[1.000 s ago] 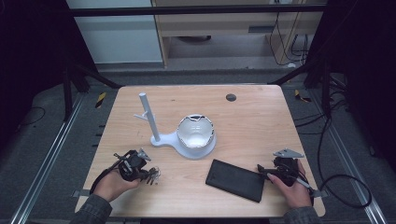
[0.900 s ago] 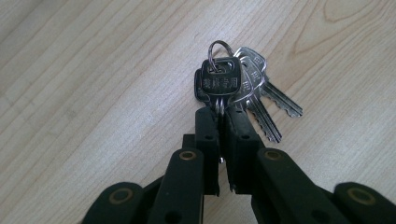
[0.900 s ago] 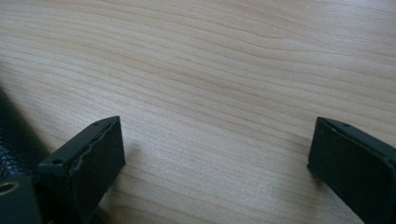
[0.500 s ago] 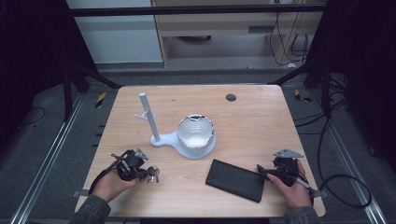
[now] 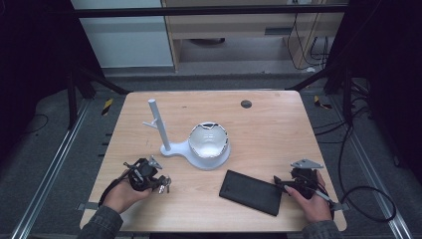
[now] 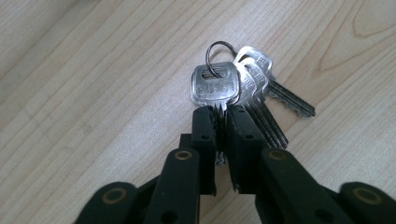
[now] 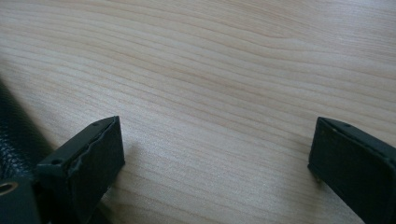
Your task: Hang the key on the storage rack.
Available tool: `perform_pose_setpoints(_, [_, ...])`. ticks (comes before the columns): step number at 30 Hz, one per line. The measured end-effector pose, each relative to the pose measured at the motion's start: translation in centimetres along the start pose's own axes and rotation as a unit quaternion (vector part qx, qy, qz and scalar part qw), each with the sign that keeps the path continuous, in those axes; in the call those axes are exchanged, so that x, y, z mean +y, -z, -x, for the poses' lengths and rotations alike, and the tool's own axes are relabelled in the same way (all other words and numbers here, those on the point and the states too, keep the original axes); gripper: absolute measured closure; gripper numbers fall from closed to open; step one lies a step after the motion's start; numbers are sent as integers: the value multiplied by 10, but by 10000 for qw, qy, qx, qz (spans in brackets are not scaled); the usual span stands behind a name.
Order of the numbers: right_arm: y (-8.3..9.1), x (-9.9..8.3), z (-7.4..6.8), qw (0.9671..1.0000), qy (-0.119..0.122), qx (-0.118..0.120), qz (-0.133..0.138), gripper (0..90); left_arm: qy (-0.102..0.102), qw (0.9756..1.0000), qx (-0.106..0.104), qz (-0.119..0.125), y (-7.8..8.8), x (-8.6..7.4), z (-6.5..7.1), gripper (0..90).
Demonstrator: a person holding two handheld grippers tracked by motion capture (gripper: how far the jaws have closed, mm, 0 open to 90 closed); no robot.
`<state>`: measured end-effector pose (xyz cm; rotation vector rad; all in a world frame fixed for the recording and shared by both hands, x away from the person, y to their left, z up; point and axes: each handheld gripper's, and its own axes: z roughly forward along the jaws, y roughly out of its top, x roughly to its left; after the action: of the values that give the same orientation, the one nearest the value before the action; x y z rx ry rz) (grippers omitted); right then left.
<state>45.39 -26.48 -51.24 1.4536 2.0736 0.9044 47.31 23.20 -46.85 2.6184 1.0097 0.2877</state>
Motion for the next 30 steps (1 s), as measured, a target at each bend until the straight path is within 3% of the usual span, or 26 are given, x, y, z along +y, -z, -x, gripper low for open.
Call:
perform_pose_setpoints(4, [0,0,0,10000,-1,6,-1,35,8,10000,26,49,1,-1,4,826])
perform_pose_setpoints(7, [0,0,0,10000,16,1,-4,34,-30,9999,86,65,8,0,4,889])
perform_pose_setpoints(9, [-1,0,0,10000,47,-18,2,32,-50,10000,25,-33,8,0,3,895])
perform_pose_setpoints(11, [-1,0,0,10000,49,-19,3,31,-69,9999,96,-108,6,0,2,896])
perform_pose_setpoints(17, [0,0,-1,10000,56,-17,2,31,25,9999,-131,-14,9,0,-1,898])
perform_pose_setpoints(25, [0,0,-1,10000,59,-15,0,30,-19,9997,-240,63,42,7,-6,899])
perform_pose_setpoints(30, [-1,0,-1,10000,68,-22,0,28,-130,9996,-194,153,69,18,-8,899])
